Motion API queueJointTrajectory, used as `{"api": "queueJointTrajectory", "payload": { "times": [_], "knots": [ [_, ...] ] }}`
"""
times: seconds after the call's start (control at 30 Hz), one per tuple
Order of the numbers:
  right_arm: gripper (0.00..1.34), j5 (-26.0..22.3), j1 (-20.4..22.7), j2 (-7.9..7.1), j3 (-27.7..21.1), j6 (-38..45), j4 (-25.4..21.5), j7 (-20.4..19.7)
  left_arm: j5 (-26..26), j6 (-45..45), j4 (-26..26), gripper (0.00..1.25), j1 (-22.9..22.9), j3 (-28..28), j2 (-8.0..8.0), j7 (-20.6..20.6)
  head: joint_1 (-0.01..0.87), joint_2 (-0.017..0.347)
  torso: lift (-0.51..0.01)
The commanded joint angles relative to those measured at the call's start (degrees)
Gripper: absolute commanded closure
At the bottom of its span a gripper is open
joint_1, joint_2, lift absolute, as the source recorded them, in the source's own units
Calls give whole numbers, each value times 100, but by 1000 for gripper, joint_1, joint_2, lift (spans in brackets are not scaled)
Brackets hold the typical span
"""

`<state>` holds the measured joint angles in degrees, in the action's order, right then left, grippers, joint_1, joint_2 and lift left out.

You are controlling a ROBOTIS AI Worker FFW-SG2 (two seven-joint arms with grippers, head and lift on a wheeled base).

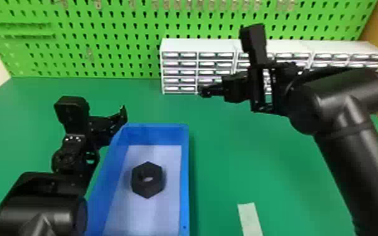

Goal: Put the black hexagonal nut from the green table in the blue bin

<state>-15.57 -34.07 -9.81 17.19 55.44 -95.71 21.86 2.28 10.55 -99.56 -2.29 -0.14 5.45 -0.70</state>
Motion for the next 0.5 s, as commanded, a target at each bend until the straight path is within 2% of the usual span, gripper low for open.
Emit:
{"api": "queueJointTrajectory", "payload": {
  "times": [0.0,0.47],
  "knots": [
    [337,159,208,23,-313,-262,-35,-6,0,0,-2,246,0,5,0,-9,686,51,-96],
    [337,546,858,137,-1201,-1466,-35,-59,-9,0,-11,246,18,5,0,0,686,51,-96]
  ]
}}
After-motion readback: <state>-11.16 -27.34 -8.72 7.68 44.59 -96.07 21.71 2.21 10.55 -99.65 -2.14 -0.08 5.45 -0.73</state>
